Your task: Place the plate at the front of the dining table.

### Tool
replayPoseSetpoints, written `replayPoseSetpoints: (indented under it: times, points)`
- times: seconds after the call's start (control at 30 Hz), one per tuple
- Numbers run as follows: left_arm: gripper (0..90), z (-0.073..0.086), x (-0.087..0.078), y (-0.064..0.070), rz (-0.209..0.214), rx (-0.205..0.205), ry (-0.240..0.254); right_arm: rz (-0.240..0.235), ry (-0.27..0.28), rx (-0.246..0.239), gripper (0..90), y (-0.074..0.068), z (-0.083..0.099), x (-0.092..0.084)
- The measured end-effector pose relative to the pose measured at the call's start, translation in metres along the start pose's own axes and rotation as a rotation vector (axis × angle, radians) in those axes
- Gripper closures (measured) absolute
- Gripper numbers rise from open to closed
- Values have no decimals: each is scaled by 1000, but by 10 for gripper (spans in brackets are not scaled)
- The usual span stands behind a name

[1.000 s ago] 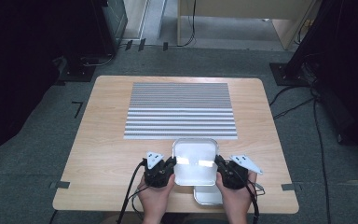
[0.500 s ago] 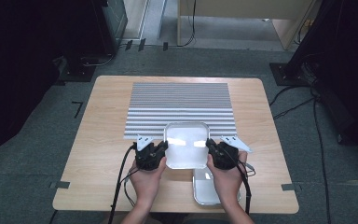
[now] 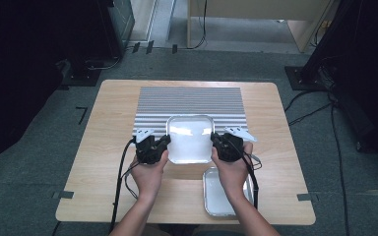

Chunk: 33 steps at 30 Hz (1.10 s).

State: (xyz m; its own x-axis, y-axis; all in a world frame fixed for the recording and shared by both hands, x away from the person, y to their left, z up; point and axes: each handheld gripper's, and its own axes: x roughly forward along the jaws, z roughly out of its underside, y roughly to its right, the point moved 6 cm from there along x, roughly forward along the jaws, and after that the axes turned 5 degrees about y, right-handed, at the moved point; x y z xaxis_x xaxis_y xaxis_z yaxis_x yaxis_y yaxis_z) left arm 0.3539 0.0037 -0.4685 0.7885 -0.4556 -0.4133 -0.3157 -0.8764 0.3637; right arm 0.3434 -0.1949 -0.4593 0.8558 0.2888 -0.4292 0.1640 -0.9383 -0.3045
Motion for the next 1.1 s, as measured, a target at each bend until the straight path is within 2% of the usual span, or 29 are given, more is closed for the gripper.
replayPoseSetpoints:
  times: [0.37, 0.47, 0.63, 0.77, 0.87, 0.9, 1.0, 1.1]
  points:
    - [895, -24, 21, -14, 4, -17, 16, -1, 1, -33, 899, -5, -26, 28]
    - [895, -28, 29, -19, 2, -19, 3, -3, -13, -20, 899, -3, -28, 36]
    - [896, -31, 47, -31, 8, -49, -22, 13, -42, -22, 899, -1, -31, 55]
    - [896, -37, 63, -41, -2, -69, -36, 17, -59, -38, 899, 0, -37, 75]
    - [896, -40, 69, -44, -8, -68, -41, 15, -67, -32, 899, 1, -40, 82]
    - [896, -42, 73, -45, -15, -71, -45, 13, -78, -27, 899, 4, -42, 91]
    - [896, -45, 81, -50, -26, -83, -59, 14, -86, -27, 898, 4, -44, 98]
    - [896, -48, 90, -55, -39, -87, -71, 18, -98, -45, 897, 5, -48, 112]
